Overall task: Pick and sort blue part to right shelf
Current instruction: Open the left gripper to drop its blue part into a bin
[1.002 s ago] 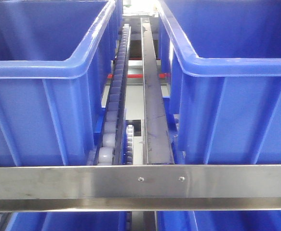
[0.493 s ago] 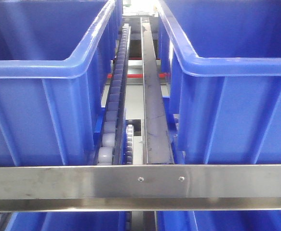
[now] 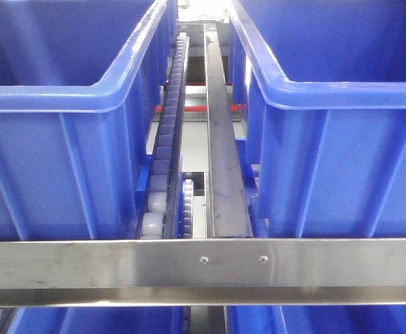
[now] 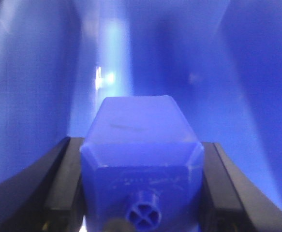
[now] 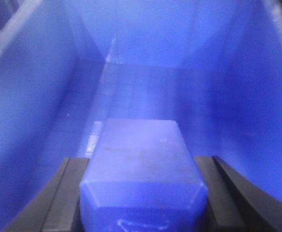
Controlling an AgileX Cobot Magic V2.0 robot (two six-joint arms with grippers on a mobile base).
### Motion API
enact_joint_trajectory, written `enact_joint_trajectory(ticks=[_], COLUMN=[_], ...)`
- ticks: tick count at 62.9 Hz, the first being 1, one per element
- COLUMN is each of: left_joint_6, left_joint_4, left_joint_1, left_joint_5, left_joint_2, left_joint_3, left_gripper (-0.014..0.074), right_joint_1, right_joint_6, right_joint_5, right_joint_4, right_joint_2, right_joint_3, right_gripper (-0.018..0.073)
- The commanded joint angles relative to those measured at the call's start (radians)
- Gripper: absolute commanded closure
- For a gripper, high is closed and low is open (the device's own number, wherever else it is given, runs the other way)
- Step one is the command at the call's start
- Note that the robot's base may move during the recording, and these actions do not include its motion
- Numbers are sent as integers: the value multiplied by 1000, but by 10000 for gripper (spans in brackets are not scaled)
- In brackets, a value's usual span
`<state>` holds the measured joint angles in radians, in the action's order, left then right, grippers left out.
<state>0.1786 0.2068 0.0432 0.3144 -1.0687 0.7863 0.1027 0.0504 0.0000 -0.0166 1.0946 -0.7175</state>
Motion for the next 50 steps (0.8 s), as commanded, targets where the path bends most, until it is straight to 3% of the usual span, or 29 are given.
enact_joint_trajectory(ticks=[1,8,13,22,27,42,50], left_joint_6=[1,1,1,1,1,1,1], left_joint_4=[17,17,17,17,17,17,17], left_joint_1=[7,7,7,7,7,7,7], left_joint_5=[-98,-88,-82,-74,-66,-66,-55], left_joint_2=[-21,-49,-55,-56,-56,-56,-51], left_joint_3=[57,81,87,87,87,88,96], left_gripper=[226,184,92,-30,-34,-28,66], right_joint_1=[-5,-5,-5,-5,-5,-5,-5], right_joint_6=[-1,-1,-1,-1,-1,-1,-1], right_joint_5=[-113,-110,-111,-109,-101,-65,-65], right_joint_4=[0,0,0,3,4,4,4], right_joint_2=[-5,-4,-4,-4,-4,-6,-26], right_joint_3=[-41,-41,-41,-41,-41,-43,-50], right_gripper=[157,153,133,6,-68,-65,-43])
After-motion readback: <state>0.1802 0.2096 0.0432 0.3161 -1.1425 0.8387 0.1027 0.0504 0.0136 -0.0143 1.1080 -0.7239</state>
